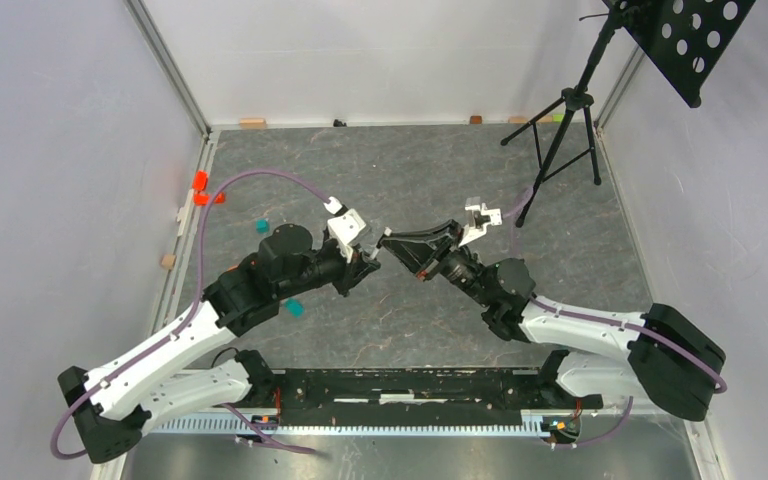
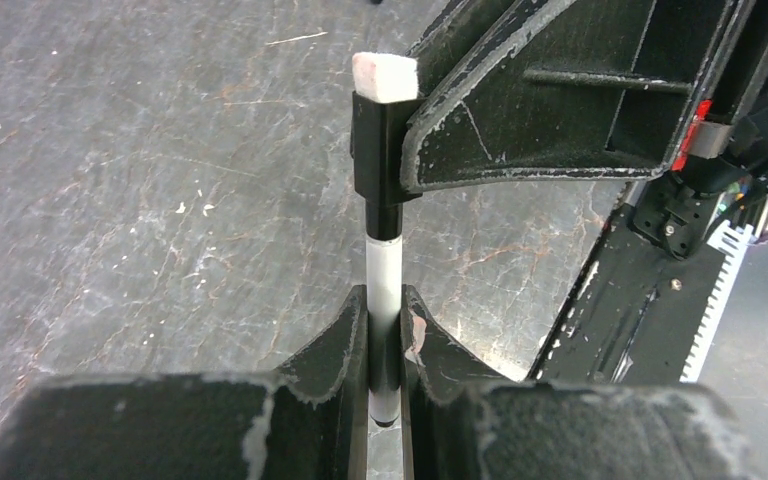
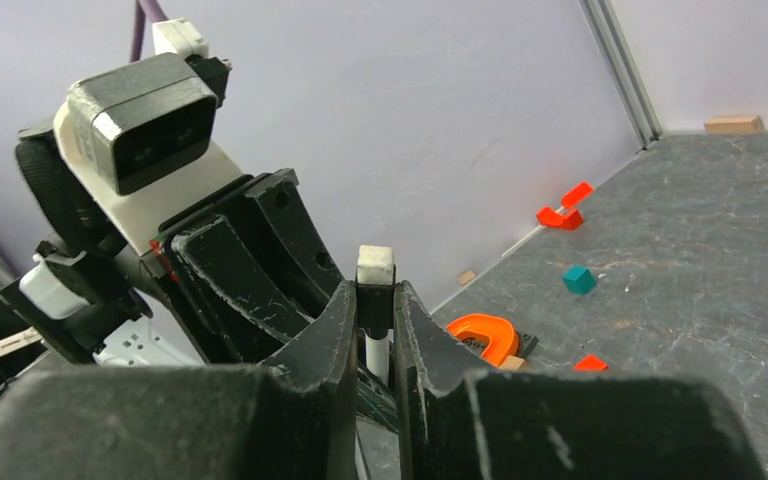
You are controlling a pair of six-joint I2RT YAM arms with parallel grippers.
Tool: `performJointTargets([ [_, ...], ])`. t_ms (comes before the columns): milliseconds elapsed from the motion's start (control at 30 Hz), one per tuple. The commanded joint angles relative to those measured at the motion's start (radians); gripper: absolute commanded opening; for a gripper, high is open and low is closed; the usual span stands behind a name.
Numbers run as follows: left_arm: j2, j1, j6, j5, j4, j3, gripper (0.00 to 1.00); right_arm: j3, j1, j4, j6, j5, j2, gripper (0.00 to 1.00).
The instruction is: Insert the pens into the pen caps
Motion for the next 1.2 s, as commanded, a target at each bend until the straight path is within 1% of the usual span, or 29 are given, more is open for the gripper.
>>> performJointTargets([
  [0, -0.036, 0.01, 0.035, -0.075, 0.108, 0.018, 0.02, 0.054, 0.055, -0.228, -0.011, 0.0, 0.024, 0.0],
  [200, -0.049, 0.01, 0.035, -0.099, 0.111, 0.016, 0.02, 0.112, 0.119, -0.385, -0.033, 0.115, 0.035, 0.0],
  [233, -0.049, 0.01, 0.062, -0.099, 0.111, 0.016, 0.02, 0.131, 0.135, -0.412, -0.037, 0.131, 0.042, 0.0],
  [333, -0.053, 0.01, 0.067, -0.114, 0.111, 0.017, 0.02, 0.193, 0.171, -0.564, -0.042, 0.225, 0.051, 0.0],
  [400, -0.064, 0.01, 0.067, -0.126, 0.111, 0.014, 0.02, 0.218, 0.187, -0.633, -0.03, 0.281, 0.049, 0.0],
  [567, -0.073, 0.01, 0.068, -0.188, 0.111, 0.012, 0.02, 0.325, 0.237, -0.848, -0.008, 0.437, 0.072, 0.0],
  [633, -0.07, 0.01, 0.067, -0.203, 0.111, 0.014, 0.02, 0.368, 0.265, -0.909, 0.009, 0.488, 0.097, 0.0],
  [800, -0.075, 0.01, 0.066, -0.254, 0.111, 0.012, 0.02, 0.409, 0.318, -0.985, 0.054, 0.599, 0.122, 0.0],
  [933, -0.089, 0.01, 0.067, -0.273, 0.116, 0.008, 0.02, 0.482, 0.336, -1.094, 0.103, 0.633, 0.171, 0.0],
  [1000, -0.094, 0.01, 0.066, -0.27, 0.117, 0.007, 0.02, 0.485, 0.341, -1.085, 0.103, 0.622, 0.179, 0.0],
  [1067, -0.098, 0.01, 0.067, -0.264, 0.118, 0.005, 0.02, 0.433, 0.343, -0.985, 0.065, 0.589, 0.159, 0.0],
  [1100, -0.103, 0.01, 0.068, -0.244, 0.121, 0.003, 0.02, 0.39, 0.341, -0.908, 0.035, 0.56, 0.142, 0.0],
  [1167, -0.123, 0.01, 0.076, -0.154, 0.135, -0.007, 0.02, 0.3, 0.341, -0.704, -0.062, 0.439, 0.112, 0.0],
])
